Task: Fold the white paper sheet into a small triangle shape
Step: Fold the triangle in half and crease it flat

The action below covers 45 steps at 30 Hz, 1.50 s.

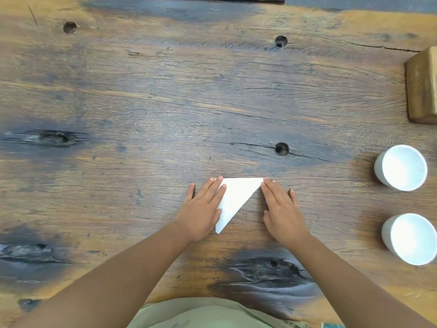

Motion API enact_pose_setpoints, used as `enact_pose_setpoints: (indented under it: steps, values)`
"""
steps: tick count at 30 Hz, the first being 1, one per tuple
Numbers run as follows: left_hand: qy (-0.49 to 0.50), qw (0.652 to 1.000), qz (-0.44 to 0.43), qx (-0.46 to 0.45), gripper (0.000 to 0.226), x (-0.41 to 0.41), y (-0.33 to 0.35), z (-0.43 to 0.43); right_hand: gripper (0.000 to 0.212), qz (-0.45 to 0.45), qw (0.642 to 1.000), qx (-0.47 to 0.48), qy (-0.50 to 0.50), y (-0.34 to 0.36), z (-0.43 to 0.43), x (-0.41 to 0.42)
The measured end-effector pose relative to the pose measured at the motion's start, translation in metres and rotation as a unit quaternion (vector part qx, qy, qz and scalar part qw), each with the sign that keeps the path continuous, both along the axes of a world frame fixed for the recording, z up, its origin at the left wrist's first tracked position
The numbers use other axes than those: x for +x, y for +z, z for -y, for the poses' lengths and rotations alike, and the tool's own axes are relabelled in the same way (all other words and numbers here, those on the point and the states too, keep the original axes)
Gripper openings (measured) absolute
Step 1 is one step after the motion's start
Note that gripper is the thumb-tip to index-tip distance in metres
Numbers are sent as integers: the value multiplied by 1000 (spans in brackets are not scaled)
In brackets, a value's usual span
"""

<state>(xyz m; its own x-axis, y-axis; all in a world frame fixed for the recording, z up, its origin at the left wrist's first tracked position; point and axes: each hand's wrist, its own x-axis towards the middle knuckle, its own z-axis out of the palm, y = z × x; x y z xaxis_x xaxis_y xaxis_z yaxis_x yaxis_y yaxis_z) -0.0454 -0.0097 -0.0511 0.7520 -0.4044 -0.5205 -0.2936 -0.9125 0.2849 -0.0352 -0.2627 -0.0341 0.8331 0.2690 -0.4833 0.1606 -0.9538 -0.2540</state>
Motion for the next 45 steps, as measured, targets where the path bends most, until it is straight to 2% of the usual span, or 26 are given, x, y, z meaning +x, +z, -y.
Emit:
enact_pose_setpoints:
  steps: [5, 8, 12, 15, 20, 25, 29, 34, 45]
  values:
    - [8, 1000, -5, -1, 62, 0, 0, 1, 66, 32, 999, 9, 2, 4, -12, 4]
    - [11, 1000, -5, -1, 61, 1, 1, 3, 66, 36, 996, 41, 71, 2, -24, 8]
    - [12, 1000, 0, -9, 59, 3, 4, 4, 67, -3, 989, 42, 139, -4, -32, 6]
    - [24, 1000, -4, -10, 59, 4, 6, 7, 69, -3, 994, 7, 112, -1, -36, 1]
    - [37, 999, -1, -8, 59, 4, 10, 14, 60, 29, 997, -36, 60, 8, -48, -5]
    - [32, 999, 4, 5, 58, 4, 9, 18, 55, 49, 998, 14, 44, 7, -50, 5]
    - [33, 999, 0, 5, 57, 5, 7, 18, 67, 38, 995, 61, 70, 2, -53, 21]
    - [32, 999, 0, 0, 57, 5, 8, 15, 74, -9, 996, 43, 82, -7, -54, 31]
    - [50, 999, -14, 5, 60, -26, 17, -23, 73, 1, 996, 55, 72, -10, -52, 31]
